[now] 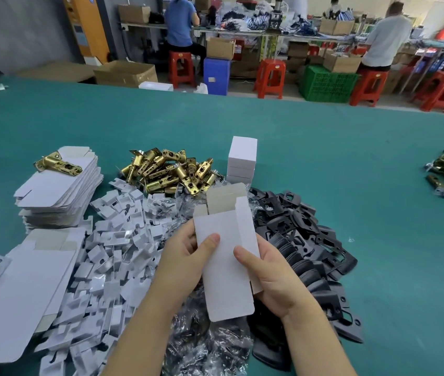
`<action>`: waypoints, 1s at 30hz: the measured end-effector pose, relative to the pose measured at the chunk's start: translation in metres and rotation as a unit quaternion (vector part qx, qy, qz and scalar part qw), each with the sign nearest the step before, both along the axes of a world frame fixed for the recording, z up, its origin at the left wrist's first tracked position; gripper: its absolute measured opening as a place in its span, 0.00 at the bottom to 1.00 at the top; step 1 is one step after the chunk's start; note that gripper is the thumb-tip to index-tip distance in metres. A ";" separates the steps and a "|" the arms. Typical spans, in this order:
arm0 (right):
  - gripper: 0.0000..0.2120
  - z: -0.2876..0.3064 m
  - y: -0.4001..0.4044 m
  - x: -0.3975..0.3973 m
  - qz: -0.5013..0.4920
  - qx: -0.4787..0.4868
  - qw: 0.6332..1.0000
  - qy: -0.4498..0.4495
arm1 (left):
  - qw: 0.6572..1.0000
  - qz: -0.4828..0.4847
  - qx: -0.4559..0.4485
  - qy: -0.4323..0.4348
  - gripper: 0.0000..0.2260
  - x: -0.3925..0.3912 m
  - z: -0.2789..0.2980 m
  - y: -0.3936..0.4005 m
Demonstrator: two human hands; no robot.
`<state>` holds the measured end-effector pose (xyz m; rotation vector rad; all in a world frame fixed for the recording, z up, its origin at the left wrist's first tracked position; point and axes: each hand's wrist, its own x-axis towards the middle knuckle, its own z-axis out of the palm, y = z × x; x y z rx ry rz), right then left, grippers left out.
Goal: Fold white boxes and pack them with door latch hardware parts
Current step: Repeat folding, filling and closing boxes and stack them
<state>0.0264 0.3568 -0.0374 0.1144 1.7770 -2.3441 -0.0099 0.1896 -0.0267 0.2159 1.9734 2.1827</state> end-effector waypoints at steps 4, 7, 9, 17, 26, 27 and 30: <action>0.15 -0.004 0.002 -0.003 0.001 0.028 1.000 0.011 | 1.000 0.002 0.000 -0.005 0.11 -0.003 0.000 -0.005; 0.16 -0.001 0.001 -0.005 -0.015 0.024 0.999 0.032 | 1.000 0.007 -0.005 -0.009 0.17 -0.006 0.001 -0.007; 0.20 0.000 0.000 -0.006 -0.050 0.020 0.997 0.052 | 1.000 0.010 -0.020 -0.009 0.20 -0.007 0.001 -0.008; 0.21 0.003 0.000 -0.001 -0.079 0.001 0.989 0.124 | 0.999 -0.022 -0.048 0.004 0.21 -0.008 -0.003 -0.011; 0.14 0.001 0.000 -0.001 -0.058 -0.005 0.992 0.110 | 0.998 0.023 -0.047 0.047 0.19 -0.014 0.006 -0.027; 0.14 0.001 0.000 -0.001 -0.057 -0.005 0.992 0.109 | 0.998 0.020 -0.043 0.049 0.19 -0.014 0.006 -0.028; 0.14 0.002 0.000 -0.001 -0.060 -0.012 0.993 0.100 | 0.998 -0.006 -0.040 0.057 0.16 -0.011 0.006 -0.026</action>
